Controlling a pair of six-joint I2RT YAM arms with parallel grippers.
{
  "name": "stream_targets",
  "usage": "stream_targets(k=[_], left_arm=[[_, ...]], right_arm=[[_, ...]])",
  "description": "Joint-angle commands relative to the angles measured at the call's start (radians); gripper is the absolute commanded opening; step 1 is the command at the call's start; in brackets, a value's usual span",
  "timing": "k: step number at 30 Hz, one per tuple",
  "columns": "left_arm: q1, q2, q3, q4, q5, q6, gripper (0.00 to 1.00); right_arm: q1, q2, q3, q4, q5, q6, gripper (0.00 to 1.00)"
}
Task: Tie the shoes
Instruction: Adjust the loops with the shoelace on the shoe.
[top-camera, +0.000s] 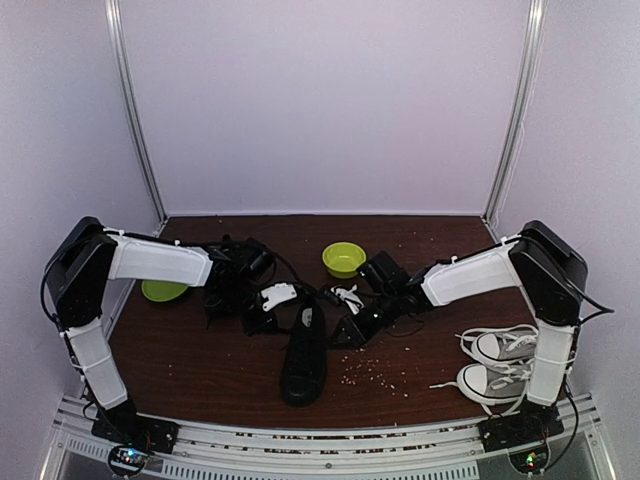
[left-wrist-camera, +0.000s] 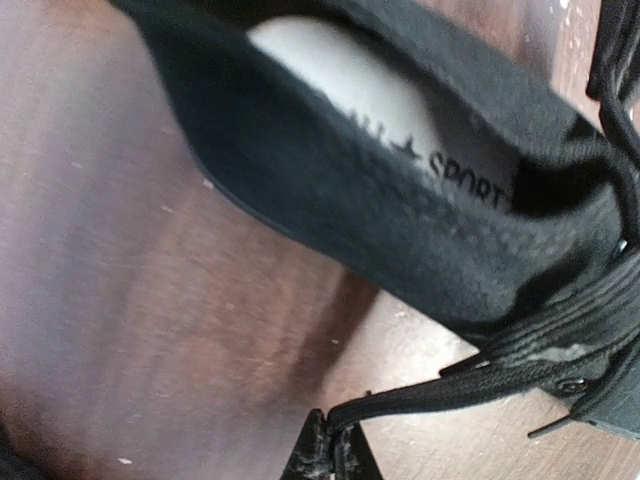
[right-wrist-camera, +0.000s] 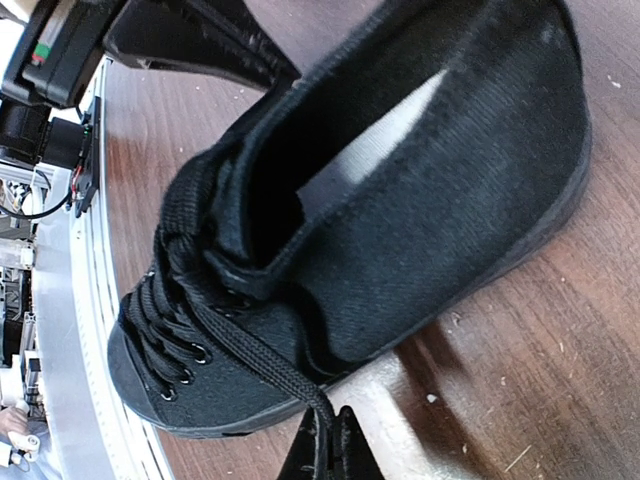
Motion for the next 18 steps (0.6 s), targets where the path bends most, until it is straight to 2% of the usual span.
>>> stream_targets(k=[1, 10, 11, 12, 13, 15, 18], left_arm=[[-0.001, 0.035, 0.027, -0.024, 0.039, -0.022, 0.00], [-0.001, 0.014, 0.024, -0.004, 0.045, -0.030, 0.00], [-0.001, 0.009, 0.022, -0.002, 0.048, -0.030, 0.00], [-0.001, 0.000, 0.021, -0.003, 0.053, -0.030, 0.04], [-0.001, -0.010, 0.019, -0.006, 0.060, -0.027, 0.15], [-0.001, -0.042, 0.014, -0.016, 0.065, -0.024, 0.31], [-0.001, -0.091, 0.003, -0.050, 0.060, -0.012, 0.42]], right_arm=[[-0.007, 0.025, -0.013, 0.024, -0.007, 0.008, 0.00], [-0.007, 0.020, -0.006, 0.022, -0.011, 0.010, 0.00], [-0.007, 0.017, -0.006, 0.022, -0.013, 0.009, 0.06], [-0.008, 0.013, -0.008, 0.021, -0.013, 0.010, 0.12], [-0.007, 0.002, -0.009, 0.019, -0.012, 0.008, 0.18], [-0.009, -0.023, -0.015, 0.000, 0.005, 0.000, 0.28], [-0.013, -0.065, -0.039, -0.008, 0.024, -0.003, 0.33]])
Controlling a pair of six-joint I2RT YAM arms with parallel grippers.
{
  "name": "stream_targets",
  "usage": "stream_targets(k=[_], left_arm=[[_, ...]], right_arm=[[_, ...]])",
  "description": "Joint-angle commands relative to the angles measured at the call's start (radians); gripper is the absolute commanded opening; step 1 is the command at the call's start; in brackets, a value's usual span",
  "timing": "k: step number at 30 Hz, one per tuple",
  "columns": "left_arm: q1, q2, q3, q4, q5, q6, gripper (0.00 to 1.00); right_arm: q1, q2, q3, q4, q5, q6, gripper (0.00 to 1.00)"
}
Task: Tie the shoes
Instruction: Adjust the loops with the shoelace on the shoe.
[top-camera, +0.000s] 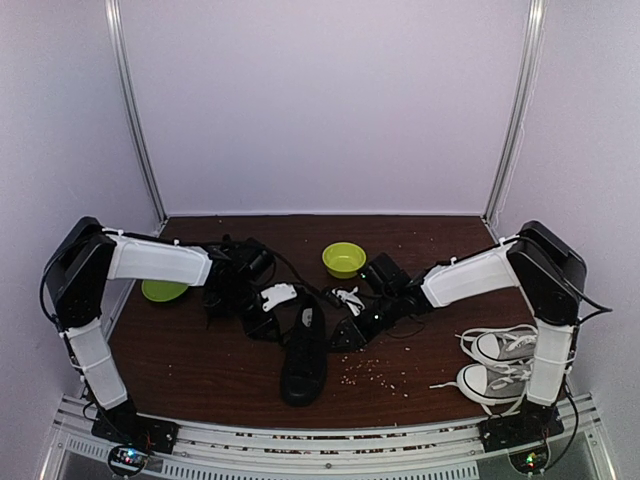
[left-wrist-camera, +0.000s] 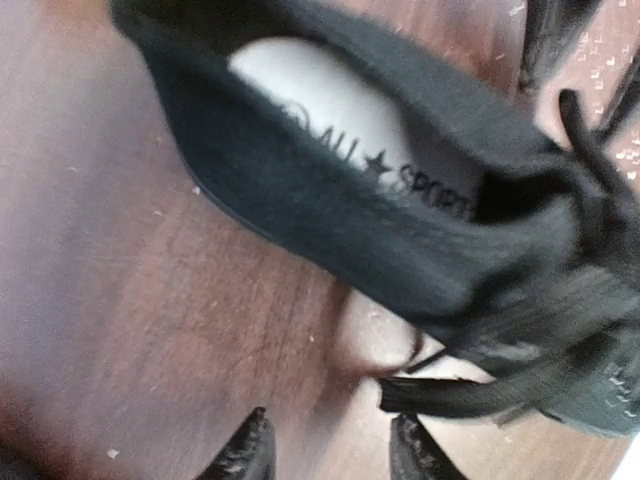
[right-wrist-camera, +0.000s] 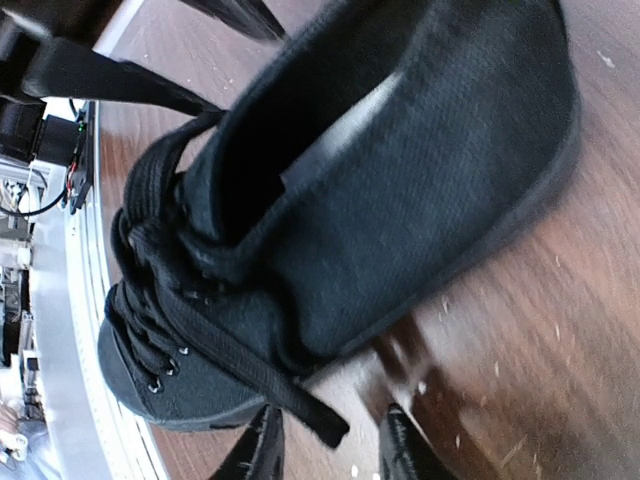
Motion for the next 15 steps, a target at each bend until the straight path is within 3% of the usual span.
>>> stream_targets(k=[1, 8, 11, 12, 15], left_arm=[[-0.001, -0.098, -0.001, -0.049, 0.009, 0.013, 0.44], [-0.001, -0.178, -0.035, -0.109, -0.037, 0.035, 0.48], [-0.005, -0.228, -0.053, -0.104, 0.066, 0.063, 0.32], [-0.019, -0.248, -0.069, -0.086, 0.109, 0.083, 0.25], [-0.088, -0.289, -0.143, 0.010, 0.161, 0.147, 0.16]], right_arm=[[-0.011, -0.082, -0.033, -0.024, 0.028, -0.011, 0.34], [-0.015, -0.151, -0.018, -0.119, 0.053, -0.068, 0.42], [-0.014, -0.158, 0.014, -0.098, 0.067, -0.043, 0.41], [-0.014, -0.151, 0.031, -0.072, 0.069, -0.015, 0.39], [0.003, -0.099, 0.088, 0.036, 0.050, 0.091, 0.26]])
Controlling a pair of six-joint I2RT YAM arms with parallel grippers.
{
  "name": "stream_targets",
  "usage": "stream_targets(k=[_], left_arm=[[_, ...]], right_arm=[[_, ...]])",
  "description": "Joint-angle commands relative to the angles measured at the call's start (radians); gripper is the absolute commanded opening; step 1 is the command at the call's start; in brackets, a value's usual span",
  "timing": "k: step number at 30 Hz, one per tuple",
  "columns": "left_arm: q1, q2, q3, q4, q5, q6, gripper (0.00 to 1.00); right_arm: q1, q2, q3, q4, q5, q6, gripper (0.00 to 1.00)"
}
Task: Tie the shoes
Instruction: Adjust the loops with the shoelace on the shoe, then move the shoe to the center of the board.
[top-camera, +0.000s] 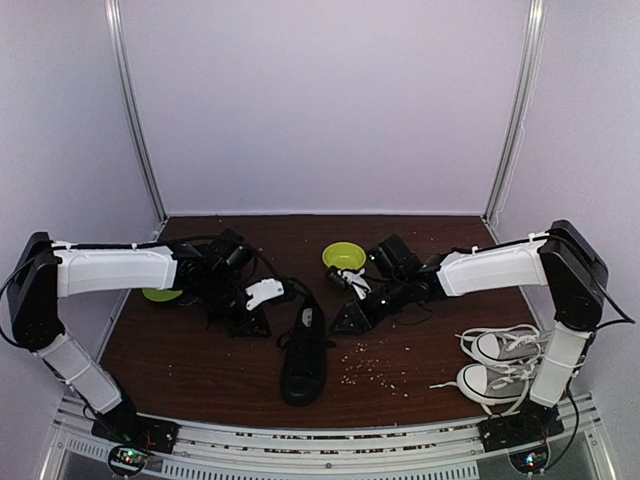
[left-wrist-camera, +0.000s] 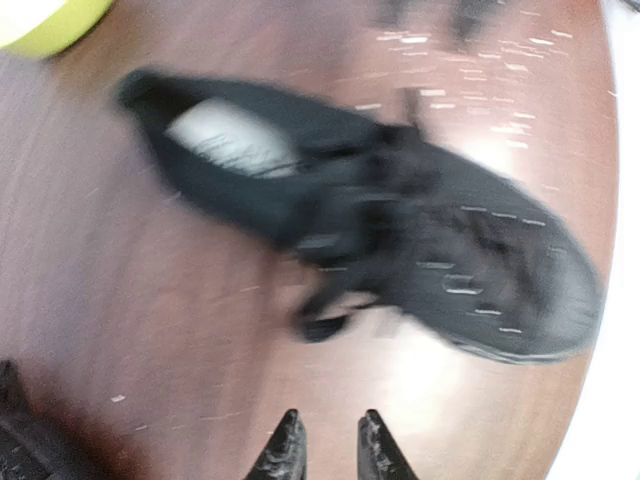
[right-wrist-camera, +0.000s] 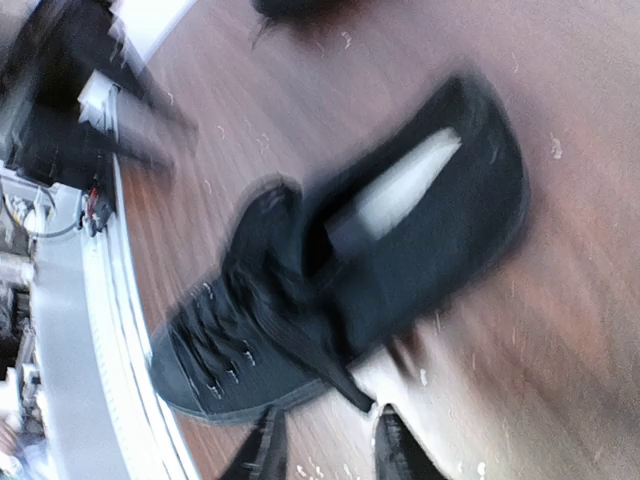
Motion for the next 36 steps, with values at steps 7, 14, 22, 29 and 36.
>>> stream_targets(k=[7, 14, 22, 29, 36], left_arm=[[-0.100, -0.004, -0.063, 0.146, 0.031, 0.068, 0.25], [-0.053, -0.050, -0.065, 0.208, -0.191, -0.023, 0.36], [-0.013, -0.075, -0.018, 0.186, -0.363, -0.108, 0.40], [0.001, -0.089, 0.013, 0.150, -0.516, -0.177, 0.54], [0.094, -0.164, -0.008, 0.181, -0.559, -0.294, 0.75]], right_arm=[[0.039, 0.084, 0.147, 0.157, 0.083, 0.166, 0.22], [0.043, 0.118, 0.218, 0.072, 0.364, 0.225, 0.39], [0.056, 0.218, 0.331, -0.002, 0.512, 0.226, 0.45], [0.078, 0.304, 0.411, -0.028, 0.524, 0.239, 0.44], [0.078, 0.311, 0.417, -0.027, 0.563, 0.243, 0.01]])
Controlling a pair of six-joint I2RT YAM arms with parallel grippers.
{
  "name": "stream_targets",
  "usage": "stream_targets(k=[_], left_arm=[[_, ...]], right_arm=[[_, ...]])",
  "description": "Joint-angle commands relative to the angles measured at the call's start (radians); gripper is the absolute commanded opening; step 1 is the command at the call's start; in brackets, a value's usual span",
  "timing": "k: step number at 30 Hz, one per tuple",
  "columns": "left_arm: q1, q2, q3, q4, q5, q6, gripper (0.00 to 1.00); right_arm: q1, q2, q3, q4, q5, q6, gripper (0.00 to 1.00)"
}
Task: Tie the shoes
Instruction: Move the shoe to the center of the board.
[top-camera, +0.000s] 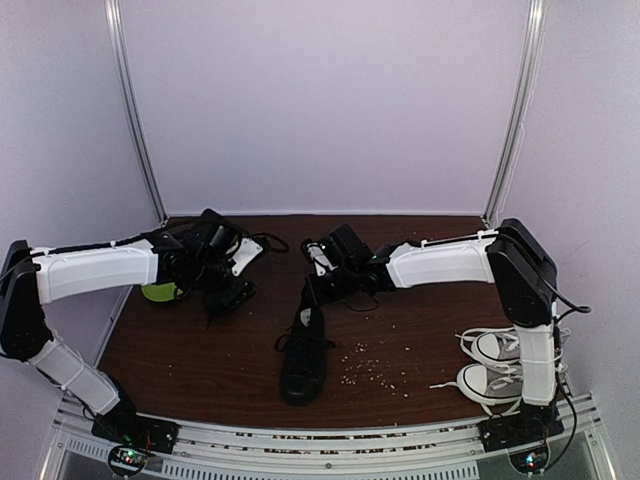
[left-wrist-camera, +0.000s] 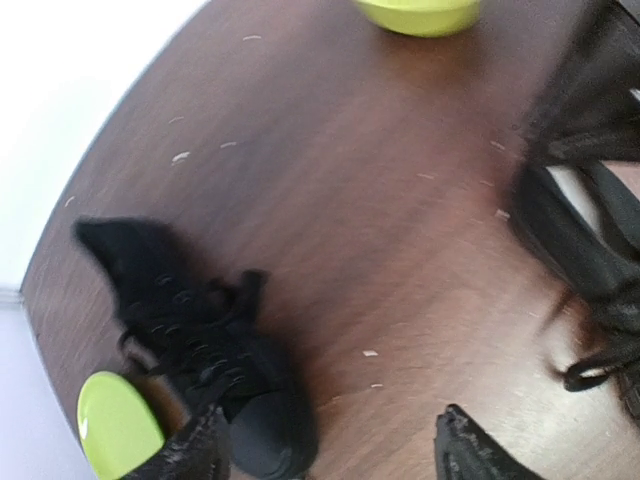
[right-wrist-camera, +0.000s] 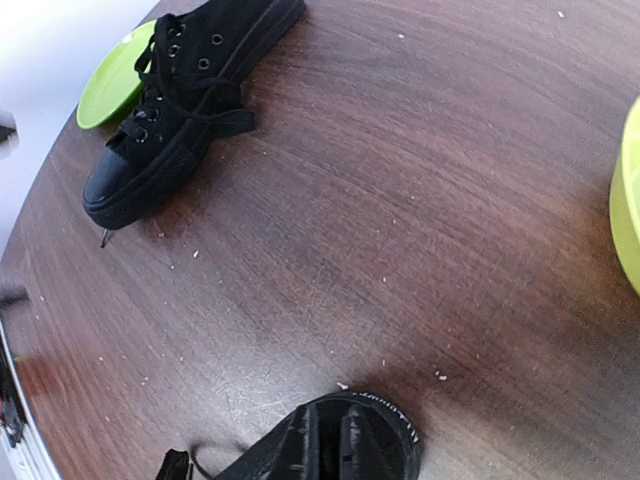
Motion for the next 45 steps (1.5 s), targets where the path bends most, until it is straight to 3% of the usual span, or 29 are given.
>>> stream_targets(k=[1, 4, 9, 12, 17, 21, 26, 30, 33, 36, 40, 43, 45], left_arm=[[0.070, -0.070, 0.002, 0.037, -0.055, -0.114, 0.78], [0.112, -0.064, -0.008, 0.032, -0.038, -0.171, 0.86], [0.228, 0.007, 0.020, -0.016, 0.069, -0.322, 0.88], [0.293, 0.031, -0.002, 0.019, 0.092, -0.398, 0.91], [0.320, 0.088, -0.005, 0.058, 0.078, -0.411, 0.92], [0.329, 0.145, 0.009, 0.099, 0.100, -0.411, 0.92], [0.339, 0.228, 0.036, 0.117, 0.134, -0.417, 0.92], [0.362, 0.275, 0.039, 0.135, 0.177, -0.443, 0.90], [0.366, 0.313, 0.049, 0.157, 0.206, -0.451, 0.87], [0.366, 0.344, 0.064, 0.168, 0.259, -0.467, 0.76], [0.365, 0.324, 0.021, 0.208, 0.354, -0.523, 0.49], [0.364, 0.264, -0.058, 0.256, 0.388, -0.584, 0.22], [0.358, 0.211, -0.110, 0.268, 0.393, -0.609, 0.12]], right_arm=[[-0.009, 0.018, 0.010, -0.038, 0.069, 0.006, 0.00], [-0.010, 0.000, 0.002, -0.043, 0.102, -0.011, 0.00], [-0.047, -0.067, -0.033, -0.046, 0.140, -0.053, 0.00], [-0.105, -0.095, -0.047, -0.056, 0.064, -0.108, 0.00], [-0.198, -0.023, 0.090, -0.210, -0.146, -0.279, 0.00], [-0.216, 0.080, 0.265, -0.336, -0.192, -0.389, 0.00], [-0.222, 0.154, 0.391, -0.371, -0.208, -0.428, 0.00], [-0.223, 0.175, 0.447, -0.420, -0.195, -0.439, 0.18], [-0.221, 0.139, 0.426, -0.417, -0.196, -0.443, 0.24], [-0.218, 0.088, 0.385, -0.405, -0.179, -0.436, 0.26], [-0.209, -0.017, 0.259, -0.347, -0.160, -0.414, 0.30], [-0.194, -0.107, 0.168, -0.290, -0.142, -0.394, 0.31], [-0.172, -0.148, 0.132, -0.276, -0.121, -0.392, 0.31]])
